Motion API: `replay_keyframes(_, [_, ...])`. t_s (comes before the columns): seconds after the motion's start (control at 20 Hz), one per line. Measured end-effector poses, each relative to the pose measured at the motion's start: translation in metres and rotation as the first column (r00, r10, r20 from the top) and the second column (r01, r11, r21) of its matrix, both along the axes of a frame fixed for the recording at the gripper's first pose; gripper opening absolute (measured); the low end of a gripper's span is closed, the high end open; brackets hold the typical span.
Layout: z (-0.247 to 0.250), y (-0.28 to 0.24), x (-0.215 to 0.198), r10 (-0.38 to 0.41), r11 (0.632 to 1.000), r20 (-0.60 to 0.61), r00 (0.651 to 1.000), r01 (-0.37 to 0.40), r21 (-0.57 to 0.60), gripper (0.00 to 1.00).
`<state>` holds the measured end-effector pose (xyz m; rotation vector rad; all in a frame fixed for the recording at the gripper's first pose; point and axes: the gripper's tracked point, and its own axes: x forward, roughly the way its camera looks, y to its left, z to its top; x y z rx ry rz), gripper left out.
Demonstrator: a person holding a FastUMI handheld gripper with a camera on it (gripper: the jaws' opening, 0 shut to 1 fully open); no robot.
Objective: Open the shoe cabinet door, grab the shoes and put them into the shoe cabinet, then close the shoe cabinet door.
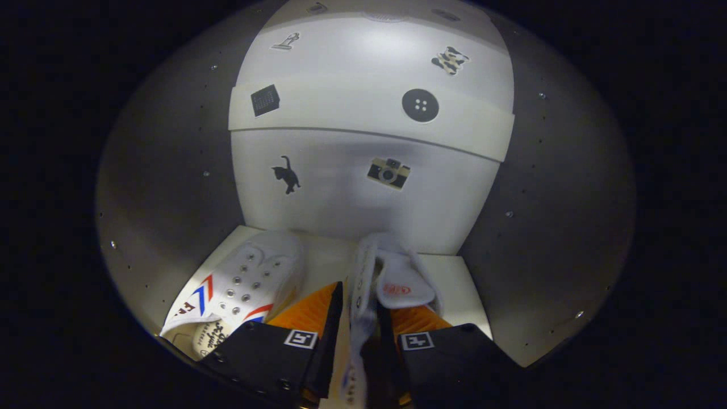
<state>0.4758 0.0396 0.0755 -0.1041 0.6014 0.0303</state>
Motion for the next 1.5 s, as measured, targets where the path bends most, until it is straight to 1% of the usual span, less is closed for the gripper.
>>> replay_keyframes(0.15, [0.011, 0.01, -0.018, 0.006, 0.999, -0.006, 1.0, -0.005, 0.04, 0.68])
replay_keyframes(0.3, [0.02, 0.006, -0.044, -0.012, 1.0, 0.004, 1.0, 0.012, 0.019, 0.97])
replay_keyframes(0.4, [0.031, 0.001, -0.065, -0.037, 0.999, 0.017, 0.999, 0.036, 0.026, 0.98])
replay_keyframes(0.5, [0.051, 0.002, -0.088, -0.041, 0.999, 0.062, 0.997, 0.038, 0.037, 0.98])
replay_keyframes(0.7, [0.09, 0.011, -0.149, -0.015, 1.0, 0.174, 0.985, 0.015, 0.002, 0.98])
replay_keyframes(0.9, [0.117, 0.028, -0.223, 0.01, 0.999, 0.291, 0.957, -0.021, 0.034, 0.98])
replay_keyframes(1.1, [0.133, 0.025, -0.282, -0.004, 0.999, 0.4, 0.917, -0.018, 0.051, 0.98])
replay_keyframes(1.3, [0.145, 0.014, -0.339, -0.043, 0.996, 0.442, 0.896, 0.003, 0.092, 0.98])
replay_keyframes(1.4, [0.157, 0.01, -0.354, -0.027, 0.997, 0.47, 0.882, -0.008, 0.072, 0.98])
replay_keyframes(1.5, [0.161, 0.002, -0.369, -0.009, 0.999, 0.466, 0.885, -0.013, 0.043, 0.98])
